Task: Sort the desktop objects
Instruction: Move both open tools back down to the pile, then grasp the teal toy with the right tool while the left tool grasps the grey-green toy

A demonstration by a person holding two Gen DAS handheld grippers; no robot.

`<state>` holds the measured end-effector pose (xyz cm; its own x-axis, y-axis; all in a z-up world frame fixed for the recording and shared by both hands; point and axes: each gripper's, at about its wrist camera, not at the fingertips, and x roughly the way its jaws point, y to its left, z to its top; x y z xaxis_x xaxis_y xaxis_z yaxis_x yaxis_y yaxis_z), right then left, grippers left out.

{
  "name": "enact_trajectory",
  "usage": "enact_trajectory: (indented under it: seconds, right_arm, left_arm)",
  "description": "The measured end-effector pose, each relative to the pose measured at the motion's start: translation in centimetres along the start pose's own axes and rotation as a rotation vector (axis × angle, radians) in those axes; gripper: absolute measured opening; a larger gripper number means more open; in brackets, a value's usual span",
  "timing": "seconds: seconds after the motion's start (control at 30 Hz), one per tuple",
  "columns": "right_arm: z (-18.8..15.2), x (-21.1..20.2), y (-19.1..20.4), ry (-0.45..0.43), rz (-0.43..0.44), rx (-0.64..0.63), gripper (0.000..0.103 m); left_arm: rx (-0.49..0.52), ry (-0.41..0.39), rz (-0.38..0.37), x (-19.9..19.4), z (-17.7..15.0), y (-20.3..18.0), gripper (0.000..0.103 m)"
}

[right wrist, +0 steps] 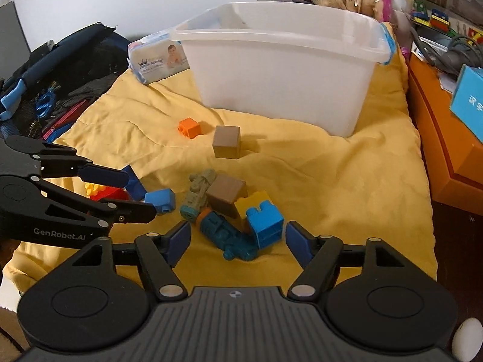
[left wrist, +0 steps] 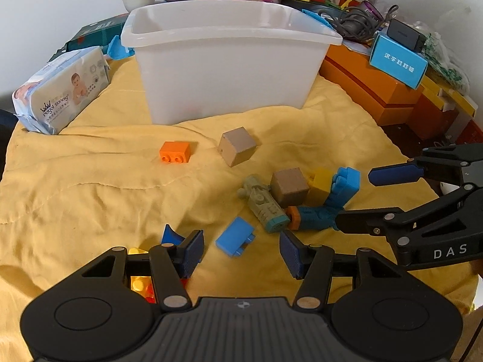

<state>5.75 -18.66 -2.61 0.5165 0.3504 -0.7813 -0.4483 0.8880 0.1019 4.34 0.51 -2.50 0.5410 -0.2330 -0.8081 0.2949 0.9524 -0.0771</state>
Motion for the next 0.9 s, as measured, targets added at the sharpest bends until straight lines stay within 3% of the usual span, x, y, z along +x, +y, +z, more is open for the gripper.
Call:
enact_trajectory:
  seconds: [0.17, 0.27, 0.37, 0.53, 0.73, 0.9]
  right_arm:
    - [-0.3, -0.1, 0.0, 0.019, -0.006, 0.014, 0.074]
    - [-0.6, -0.4, 0.5, 0.013, -0.005, -0.039, 0.061]
    - [-1.0, -0.2, 1.4, 0.028, -0.022, -0.112, 0.057]
    - [-1.5, 0.2, 2.5, 0.046, -0.007, -0.192, 0.038]
    - [-1.3, 1.7, 3.5, 0.042, -0.025, -0.287, 0.037]
    - [-0.7, 3.7, 2.3, 0.073, -0.018, -0.272, 0.035]
  left_arm:
    - [-0.013, 0.015, 0.004, 0.2, -0.1, 0.2, 0.059]
    - [-0.022, 0.017, -0.008, 0.4, -0.1, 0.4, 0.06]
    - [-0.01, 0.01, -0.009, 0.5, -0.3, 0.2, 0.06]
    - [-0.017, 0.005, -0.035, 0.5, -0.4, 0.3, 0.06]
    - [-0.09, 0.021, -0.132, 1.1, 0.8, 0.5, 0.06]
    - [-0.106, 0.014, -0.154, 1.9, 1.9, -0.1, 0.06]
